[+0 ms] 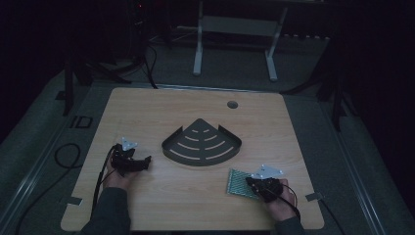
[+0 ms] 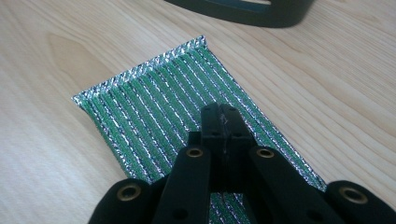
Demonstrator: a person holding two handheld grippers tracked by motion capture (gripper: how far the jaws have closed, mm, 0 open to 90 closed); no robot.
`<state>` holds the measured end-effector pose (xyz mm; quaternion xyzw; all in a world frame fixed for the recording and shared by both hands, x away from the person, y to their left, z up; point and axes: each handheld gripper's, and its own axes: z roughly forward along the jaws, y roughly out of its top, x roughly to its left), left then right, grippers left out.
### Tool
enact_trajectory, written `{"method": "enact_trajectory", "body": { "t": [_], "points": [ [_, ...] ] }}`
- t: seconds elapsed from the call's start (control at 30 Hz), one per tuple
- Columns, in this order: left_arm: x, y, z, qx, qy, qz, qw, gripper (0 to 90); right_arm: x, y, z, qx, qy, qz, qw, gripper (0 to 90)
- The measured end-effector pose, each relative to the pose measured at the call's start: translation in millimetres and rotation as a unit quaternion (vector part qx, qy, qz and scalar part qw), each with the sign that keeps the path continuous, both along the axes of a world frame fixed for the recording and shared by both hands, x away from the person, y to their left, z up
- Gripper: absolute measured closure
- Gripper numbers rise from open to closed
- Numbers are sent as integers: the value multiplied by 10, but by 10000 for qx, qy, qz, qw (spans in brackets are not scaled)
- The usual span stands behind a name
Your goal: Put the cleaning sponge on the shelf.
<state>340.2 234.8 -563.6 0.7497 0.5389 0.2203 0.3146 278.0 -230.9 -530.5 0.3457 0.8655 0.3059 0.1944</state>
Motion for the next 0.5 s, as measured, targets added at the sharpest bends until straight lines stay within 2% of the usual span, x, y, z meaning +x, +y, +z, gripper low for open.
{"method": "enact_trajectory", "body": {
  "t": [0.2,0.37,0.5],
  "points": [
    [5,-4,-1,-1,-4,-2,10000,139,46,23,55,92,-65,119,9999,849],
    [7,-4,-1,-1,-5,-3,10000,139,139,35,96,98,-117,255,9996,762],
    [8,-5,-1,-3,-5,-3,10000,139,187,75,115,147,-130,425,9989,755]
  ]
}}
